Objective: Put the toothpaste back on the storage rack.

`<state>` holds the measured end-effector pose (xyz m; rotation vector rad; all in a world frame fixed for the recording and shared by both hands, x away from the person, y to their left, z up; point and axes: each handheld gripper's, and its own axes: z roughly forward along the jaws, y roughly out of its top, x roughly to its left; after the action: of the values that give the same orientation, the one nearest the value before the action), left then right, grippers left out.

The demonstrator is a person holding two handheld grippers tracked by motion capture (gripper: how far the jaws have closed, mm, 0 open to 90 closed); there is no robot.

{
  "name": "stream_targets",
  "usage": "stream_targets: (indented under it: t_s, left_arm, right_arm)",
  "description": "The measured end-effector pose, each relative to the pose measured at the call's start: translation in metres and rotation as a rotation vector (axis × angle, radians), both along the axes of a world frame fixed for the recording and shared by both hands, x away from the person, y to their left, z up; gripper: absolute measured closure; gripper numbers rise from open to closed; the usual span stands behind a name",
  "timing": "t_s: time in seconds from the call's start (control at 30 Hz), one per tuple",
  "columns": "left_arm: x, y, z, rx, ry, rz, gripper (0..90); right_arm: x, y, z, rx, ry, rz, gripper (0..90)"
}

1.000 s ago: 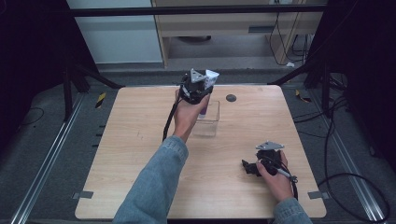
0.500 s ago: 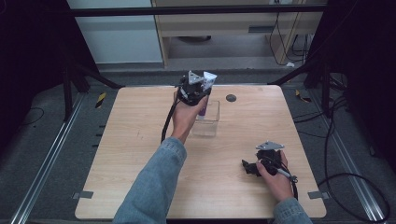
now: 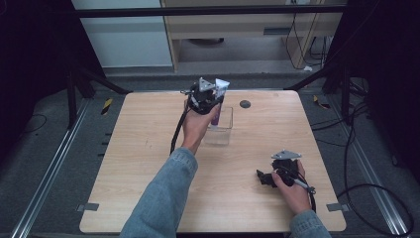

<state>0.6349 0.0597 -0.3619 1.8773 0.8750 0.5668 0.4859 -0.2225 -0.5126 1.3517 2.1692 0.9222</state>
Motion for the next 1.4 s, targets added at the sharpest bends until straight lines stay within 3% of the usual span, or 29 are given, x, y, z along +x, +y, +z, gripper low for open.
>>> stream_targets:
  t_s: [0.33,0.53,0.93,1.17,1.4]
  left_arm:
    - [-0.002,0.001,-0.008,0.027,0.005,-0.005,74.9]
    - [-0.002,0.002,-0.016,0.008,0.027,-0.001,74.8]
    - [-0.004,-0.002,-0.027,0.058,0.034,-0.01,74.9]
    - [-0.005,0.0,-0.032,0.047,0.049,-0.006,74.8]
    - [-0.006,-0.003,-0.036,0.073,0.057,-0.013,74.7]
  right_arm:
    - [0.0,0.0,0.0,0.0,0.0,0.0,0.5]
    - [0.0,0.0,0.0,0.0,0.0,-0.001,0.5]
    - [0.0,0.0,0.0,0.002,0.003,-0.002,0.5]
    - [0.0,0.0,0.0,0.002,0.002,-0.002,0.5]
    - [0.0,0.0,0.0,0.002,0.003,-0.002,0.5]
